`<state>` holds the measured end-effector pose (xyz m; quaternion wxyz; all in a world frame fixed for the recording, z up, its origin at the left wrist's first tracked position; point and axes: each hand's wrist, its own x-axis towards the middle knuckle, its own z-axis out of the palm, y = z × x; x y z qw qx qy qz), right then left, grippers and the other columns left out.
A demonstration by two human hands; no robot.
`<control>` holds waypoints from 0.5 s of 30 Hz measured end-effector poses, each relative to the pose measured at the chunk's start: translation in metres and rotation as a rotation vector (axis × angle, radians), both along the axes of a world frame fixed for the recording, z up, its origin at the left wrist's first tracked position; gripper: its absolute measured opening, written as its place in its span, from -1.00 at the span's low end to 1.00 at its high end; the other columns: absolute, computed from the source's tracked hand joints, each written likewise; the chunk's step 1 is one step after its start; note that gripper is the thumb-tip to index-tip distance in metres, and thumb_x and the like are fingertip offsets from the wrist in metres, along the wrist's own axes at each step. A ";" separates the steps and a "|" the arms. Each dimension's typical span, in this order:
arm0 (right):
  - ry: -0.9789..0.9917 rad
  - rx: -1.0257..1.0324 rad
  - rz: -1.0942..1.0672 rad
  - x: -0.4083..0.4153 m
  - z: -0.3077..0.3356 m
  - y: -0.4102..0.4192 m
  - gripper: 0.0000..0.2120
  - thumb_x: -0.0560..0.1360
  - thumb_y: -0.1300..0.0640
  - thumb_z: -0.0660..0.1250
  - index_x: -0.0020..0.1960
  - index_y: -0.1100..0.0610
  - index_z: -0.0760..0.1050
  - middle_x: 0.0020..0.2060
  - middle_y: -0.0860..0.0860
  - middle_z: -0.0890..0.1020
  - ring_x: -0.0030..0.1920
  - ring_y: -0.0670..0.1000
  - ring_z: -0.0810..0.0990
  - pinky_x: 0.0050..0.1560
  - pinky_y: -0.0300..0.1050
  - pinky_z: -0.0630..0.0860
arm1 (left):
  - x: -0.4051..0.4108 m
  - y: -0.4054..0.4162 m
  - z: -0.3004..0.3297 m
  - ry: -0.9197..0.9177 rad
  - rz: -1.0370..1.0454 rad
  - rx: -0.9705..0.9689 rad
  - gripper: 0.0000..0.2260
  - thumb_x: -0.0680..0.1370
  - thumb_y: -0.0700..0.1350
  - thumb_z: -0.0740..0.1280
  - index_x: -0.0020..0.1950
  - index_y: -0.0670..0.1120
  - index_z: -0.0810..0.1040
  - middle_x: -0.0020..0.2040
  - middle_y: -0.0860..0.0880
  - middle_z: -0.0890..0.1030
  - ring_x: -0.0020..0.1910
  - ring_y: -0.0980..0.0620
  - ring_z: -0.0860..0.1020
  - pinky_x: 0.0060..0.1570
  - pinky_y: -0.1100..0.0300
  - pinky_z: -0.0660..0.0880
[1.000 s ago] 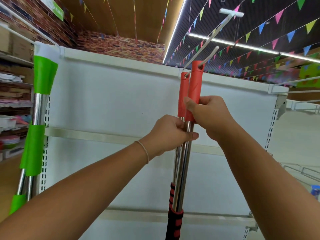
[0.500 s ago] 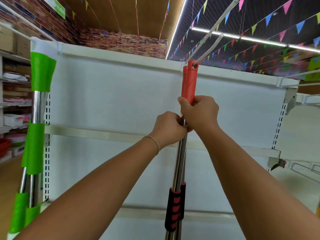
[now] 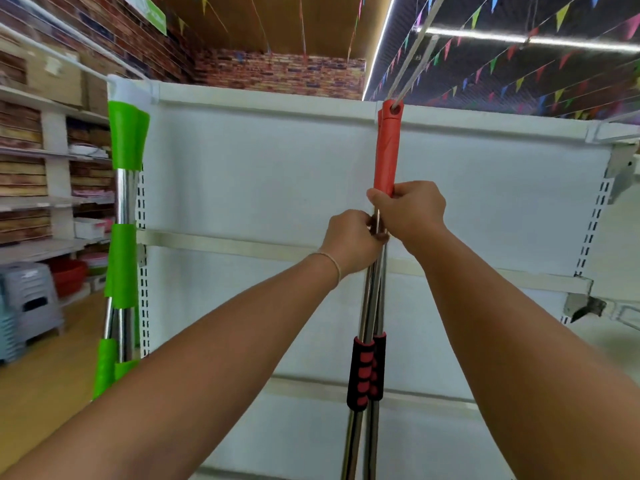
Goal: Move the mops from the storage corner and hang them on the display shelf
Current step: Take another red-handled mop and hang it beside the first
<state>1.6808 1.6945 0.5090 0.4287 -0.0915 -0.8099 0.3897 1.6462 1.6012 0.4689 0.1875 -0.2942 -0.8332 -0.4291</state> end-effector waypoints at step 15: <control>-0.184 0.096 0.052 0.043 -0.134 -0.056 -0.73 0.53 0.01 0.36 0.20 0.05 0.48 -0.06 -0.02 0.61 -0.07 0.00 0.60 -0.05 -0.04 0.58 | 0.013 -0.144 -0.097 -0.213 0.033 -0.203 -0.74 0.57 -0.05 0.36 0.24 -0.03 0.57 0.11 0.00 0.63 -0.03 0.12 0.55 0.03 0.34 0.40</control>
